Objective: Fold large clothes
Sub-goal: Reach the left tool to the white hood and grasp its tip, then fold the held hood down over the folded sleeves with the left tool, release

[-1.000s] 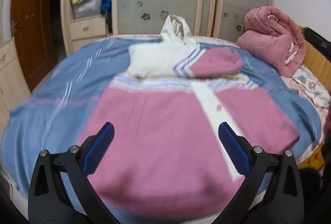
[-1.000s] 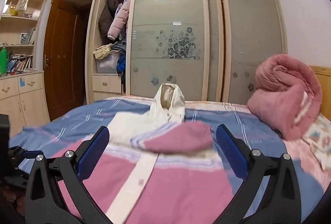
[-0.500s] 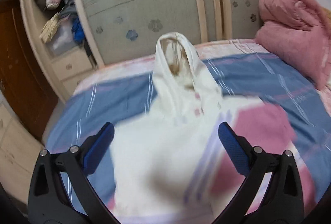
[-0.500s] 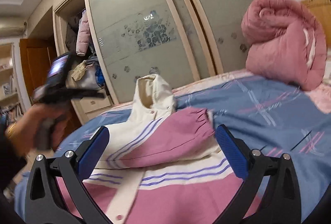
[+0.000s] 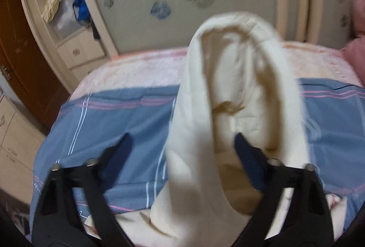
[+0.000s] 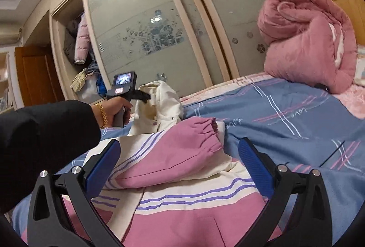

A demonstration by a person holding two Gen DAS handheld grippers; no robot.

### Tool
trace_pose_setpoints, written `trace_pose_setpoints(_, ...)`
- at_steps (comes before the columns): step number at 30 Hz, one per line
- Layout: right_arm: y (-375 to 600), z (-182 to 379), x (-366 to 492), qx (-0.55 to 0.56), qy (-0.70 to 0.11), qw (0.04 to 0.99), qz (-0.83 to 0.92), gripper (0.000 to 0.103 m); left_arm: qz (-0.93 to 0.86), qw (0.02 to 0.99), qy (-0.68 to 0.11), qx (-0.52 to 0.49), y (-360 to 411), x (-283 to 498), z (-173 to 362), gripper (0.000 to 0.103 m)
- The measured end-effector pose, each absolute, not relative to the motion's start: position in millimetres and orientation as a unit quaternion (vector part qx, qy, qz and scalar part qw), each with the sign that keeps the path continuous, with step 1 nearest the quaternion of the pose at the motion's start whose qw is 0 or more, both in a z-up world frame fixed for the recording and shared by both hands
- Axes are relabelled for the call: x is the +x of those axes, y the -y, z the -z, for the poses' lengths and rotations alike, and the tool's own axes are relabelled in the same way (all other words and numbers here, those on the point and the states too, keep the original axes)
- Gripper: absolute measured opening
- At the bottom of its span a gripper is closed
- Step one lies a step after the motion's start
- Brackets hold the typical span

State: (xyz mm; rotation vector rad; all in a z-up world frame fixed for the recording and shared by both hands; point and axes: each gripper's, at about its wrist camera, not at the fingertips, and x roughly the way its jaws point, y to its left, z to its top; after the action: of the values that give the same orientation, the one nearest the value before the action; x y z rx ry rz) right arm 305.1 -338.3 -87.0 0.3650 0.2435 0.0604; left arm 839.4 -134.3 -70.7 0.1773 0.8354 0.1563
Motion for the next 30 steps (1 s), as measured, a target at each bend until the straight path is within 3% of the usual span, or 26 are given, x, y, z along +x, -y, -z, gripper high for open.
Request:
trace_pose_setpoints(1,340.8,89.3,307.7,0.187,-0.127,0.974,-0.034,0.102,-0.074,0.903,-0.418,0.070,128.9,844.3,74.2,0.025)
trace_pose_setpoints(2,341.2,91.0,310.1,0.190,-0.134,0.972,-0.039,0.102,-0.071,0.900,-0.428,0.051,123.0,845.4,76.1,0.003)
trace_pose_setpoints(14,338.7,91.3,312.0,0.200,-0.146,0.968,-0.045,0.102,0.036,0.923,-0.383,0.007,74.4,696.7,10.9,0.003)
trace_pose_setpoints(20,339.0,90.3,311.8,0.205,-0.152,0.965,-0.054,0.102,0.071,0.907,-0.413,-0.042,28.3,577.7,56.2,0.003)
trace_pose_setpoints(22,337.8,89.5,312.0,0.202,-0.153,0.966,-0.057,0.102,0.068,0.899,-0.429,-0.063,14.7,559.5,85.1,0.005)
trace_pose_setpoints(25,336.4,91.5,316.4,0.202,-0.166,0.963,-0.065,0.102,0.052,0.889,-0.446,-0.093,-3.7,549.2,141.6,0.014)
trace_pose_setpoints(28,335.1,91.7,316.7,0.201,-0.171,0.962,-0.069,0.102,0.061,0.909,-0.406,-0.079,-1.1,542.8,155.2,0.020)
trace_pose_setpoints(29,334.4,90.8,315.4,0.200,-0.170,0.962,-0.070,0.102,0.063,0.918,-0.388,-0.062,5.3,538.6,150.5,0.037)
trace_pose_setpoints(30,334.3,89.7,314.1,0.200,-0.169,0.962,-0.072,0.102,0.068,0.921,-0.380,-0.053,10.1,534.6,145.9,0.071)
